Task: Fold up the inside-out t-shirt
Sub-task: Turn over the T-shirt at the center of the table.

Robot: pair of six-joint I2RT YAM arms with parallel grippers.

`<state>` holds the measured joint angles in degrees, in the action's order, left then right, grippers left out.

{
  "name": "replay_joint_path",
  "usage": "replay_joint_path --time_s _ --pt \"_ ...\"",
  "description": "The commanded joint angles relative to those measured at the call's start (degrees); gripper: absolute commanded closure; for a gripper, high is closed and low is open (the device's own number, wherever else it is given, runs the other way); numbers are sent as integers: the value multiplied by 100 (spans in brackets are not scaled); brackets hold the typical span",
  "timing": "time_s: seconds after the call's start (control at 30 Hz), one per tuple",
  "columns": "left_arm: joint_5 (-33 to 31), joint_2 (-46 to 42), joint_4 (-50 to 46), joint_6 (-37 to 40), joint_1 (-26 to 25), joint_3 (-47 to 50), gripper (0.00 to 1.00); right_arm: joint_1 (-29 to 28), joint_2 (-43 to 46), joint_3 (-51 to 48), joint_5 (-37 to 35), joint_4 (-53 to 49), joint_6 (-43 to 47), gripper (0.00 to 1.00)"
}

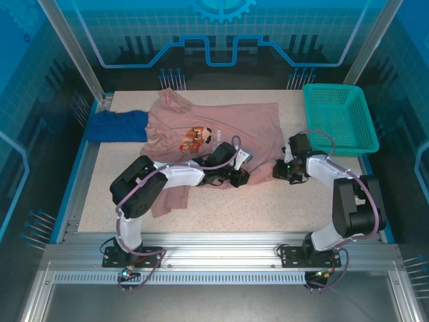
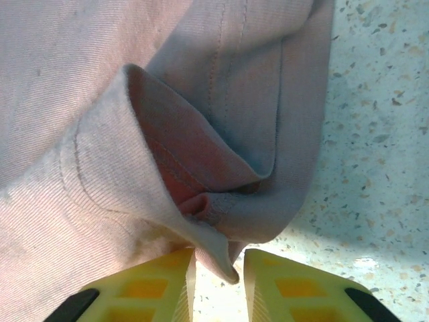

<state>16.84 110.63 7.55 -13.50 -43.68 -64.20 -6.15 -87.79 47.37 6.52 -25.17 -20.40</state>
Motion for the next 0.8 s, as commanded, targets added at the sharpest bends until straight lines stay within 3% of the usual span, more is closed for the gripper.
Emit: replay_joint_path --time_s 0.0,0.17,0.37,0.53,0.67,0.73,0.77 --pt "109 20 -122 -4 39 4 100 96 -71 123 131 64 98 76" --pt "112 25 -114 -13 43 13 100 108 -85 115 156 109 133 81" --pt "137 54 -116 -97 41 -47 100 263 460 -106 374 36 61 100" --pt "259 284 -43 -301 27 -259 100 450 1280 -272 407 -306 -60 100" --pt "159 482 -175 -273 21 -496 100 509 1247 74 157 -817 65 100" --pt "136 466 -270 -234 22 -559 95 508 1199 187 -13 -934 161 100" --pt "85 370 -276 -219 25 -526 87 501 1165 226 -90 -954 200 100"
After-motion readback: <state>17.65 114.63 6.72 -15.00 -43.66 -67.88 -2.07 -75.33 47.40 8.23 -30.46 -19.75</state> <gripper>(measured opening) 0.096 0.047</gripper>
